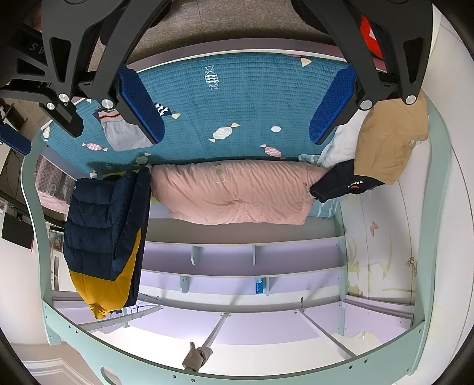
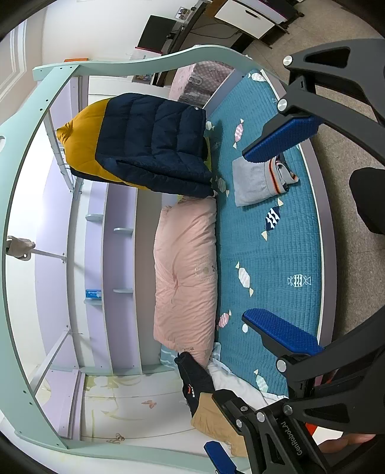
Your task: Fold large clothes
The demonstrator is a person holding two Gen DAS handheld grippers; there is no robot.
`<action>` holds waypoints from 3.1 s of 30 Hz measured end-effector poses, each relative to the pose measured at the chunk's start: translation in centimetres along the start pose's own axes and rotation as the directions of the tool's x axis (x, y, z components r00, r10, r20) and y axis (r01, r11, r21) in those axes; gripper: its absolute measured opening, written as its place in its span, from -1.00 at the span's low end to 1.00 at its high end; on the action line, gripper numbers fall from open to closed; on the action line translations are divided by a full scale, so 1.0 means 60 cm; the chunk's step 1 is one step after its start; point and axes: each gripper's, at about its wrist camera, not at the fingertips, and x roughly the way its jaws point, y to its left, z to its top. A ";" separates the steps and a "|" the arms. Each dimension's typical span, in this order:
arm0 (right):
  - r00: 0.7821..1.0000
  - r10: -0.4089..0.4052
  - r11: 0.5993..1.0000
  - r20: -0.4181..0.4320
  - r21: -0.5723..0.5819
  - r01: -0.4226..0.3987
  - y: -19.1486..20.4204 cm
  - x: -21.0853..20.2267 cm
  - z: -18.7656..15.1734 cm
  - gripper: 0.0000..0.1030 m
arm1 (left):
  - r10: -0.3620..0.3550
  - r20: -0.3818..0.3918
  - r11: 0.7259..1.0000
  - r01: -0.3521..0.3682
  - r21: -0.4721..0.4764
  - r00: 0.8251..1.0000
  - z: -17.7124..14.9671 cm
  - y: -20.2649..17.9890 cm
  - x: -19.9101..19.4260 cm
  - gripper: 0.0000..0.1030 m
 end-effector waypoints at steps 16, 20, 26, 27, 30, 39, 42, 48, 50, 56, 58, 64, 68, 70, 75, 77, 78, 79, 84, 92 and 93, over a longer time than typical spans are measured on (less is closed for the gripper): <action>1.000 0.009 1.000 -0.007 0.010 -0.009 0.000 0.002 -0.005 0.86 | 0.005 0.009 1.000 -0.005 0.007 1.000 -0.001 0.000 0.000 0.91; 1.000 0.008 1.000 -0.008 0.012 -0.008 -0.001 0.002 -0.005 0.86 | 0.011 0.018 1.000 -0.011 0.012 1.000 -0.006 -0.001 0.002 0.91; 1.000 0.008 1.000 -0.009 0.014 -0.008 -0.003 0.001 -0.006 0.86 | 0.020 0.026 1.000 -0.021 0.017 0.999 -0.008 -0.004 0.003 0.91; 1.000 0.008 1.000 -0.011 0.013 -0.008 -0.003 0.001 -0.006 0.86 | 0.020 0.024 1.000 -0.021 0.018 1.000 -0.008 -0.004 0.004 0.91; 1.000 0.010 1.000 -0.009 0.016 -0.010 -0.004 0.001 -0.006 0.86 | 0.018 0.021 1.000 -0.018 0.011 1.000 -0.011 -0.005 0.000 0.91; 1.000 0.008 1.000 -0.010 0.013 -0.008 -0.005 0.002 -0.006 0.86 | 0.019 0.020 1.000 -0.020 0.009 1.000 -0.014 -0.002 -0.001 0.91; 1.000 0.011 1.000 -0.010 0.014 -0.011 -0.005 0.002 -0.005 0.86 | 0.020 0.021 1.000 -0.020 0.009 1.000 -0.014 -0.002 -0.001 0.91; 1.000 0.009 1.000 -0.009 0.013 -0.009 -0.005 0.002 -0.004 0.85 | 0.019 0.021 1.000 -0.019 0.009 1.000 -0.014 -0.002 -0.002 0.91; 1.000 0.009 1.000 -0.008 0.012 -0.009 -0.005 0.002 -0.005 0.86 | 0.019 0.020 1.000 -0.019 0.009 1.000 -0.014 -0.002 -0.001 0.91; 1.000 0.010 1.000 -0.010 0.013 -0.010 -0.005 0.003 -0.005 0.86 | 0.024 0.025 1.000 -0.025 0.011 0.999 -0.013 0.000 -0.002 0.91; 1.000 0.012 1.000 -0.011 0.012 -0.012 -0.005 0.003 -0.005 0.86 | 0.025 0.025 1.000 -0.025 0.011 0.999 -0.013 0.000 -0.001 0.91; 1.000 0.010 1.000 -0.011 0.011 -0.010 -0.004 0.003 -0.005 0.86 | 0.026 0.026 1.000 -0.026 0.013 0.999 -0.014 -0.001 -0.002 0.91; 1.000 0.010 1.000 -0.010 0.011 -0.010 -0.004 0.003 -0.005 0.86 | 0.025 0.025 1.000 -0.025 0.010 0.999 -0.013 -0.001 -0.002 0.91; 1.000 0.009 1.000 -0.009 0.011 -0.009 -0.004 0.003 -0.005 0.86 | 0.026 0.027 1.000 -0.026 0.011 0.999 -0.013 0.000 -0.002 0.91; 1.000 0.010 1.000 -0.011 0.012 -0.010 -0.004 0.003 -0.004 0.86 | 0.023 0.023 1.000 -0.024 0.011 0.999 -0.013 0.000 -0.001 0.91; 1.000 0.010 1.000 -0.009 0.011 -0.010 -0.005 0.003 -0.004 0.86 | 0.023 0.025 1.000 -0.024 0.010 0.999 -0.013 0.000 -0.002 0.91; 1.000 0.010 1.000 -0.011 0.011 -0.010 -0.005 0.003 -0.004 0.86 | 0.024 0.026 1.000 -0.025 0.011 0.999 -0.013 0.000 -0.001 0.91; 1.000 0.009 1.000 -0.010 0.010 -0.009 -0.004 0.003 -0.004 0.86 | 0.025 0.026 1.000 -0.025 0.012 0.999 -0.013 0.000 -0.001 0.91; 1.000 0.010 1.000 -0.011 0.011 -0.010 -0.005 0.003 -0.004 0.86 | 0.025 0.022 1.000 -0.025 0.011 0.999 -0.014 0.000 -0.003 0.91; 1.000 0.011 1.000 -0.014 0.009 -0.010 -0.003 0.005 -0.004 0.86 | 0.024 0.017 1.000 -0.024 0.007 1.000 -0.016 0.005 0.001 0.91; 1.000 0.009 1.000 -0.016 0.007 -0.009 -0.002 0.005 -0.004 0.86 | 0.025 0.009 1.000 -0.025 0.005 1.000 -0.016 0.007 0.002 0.91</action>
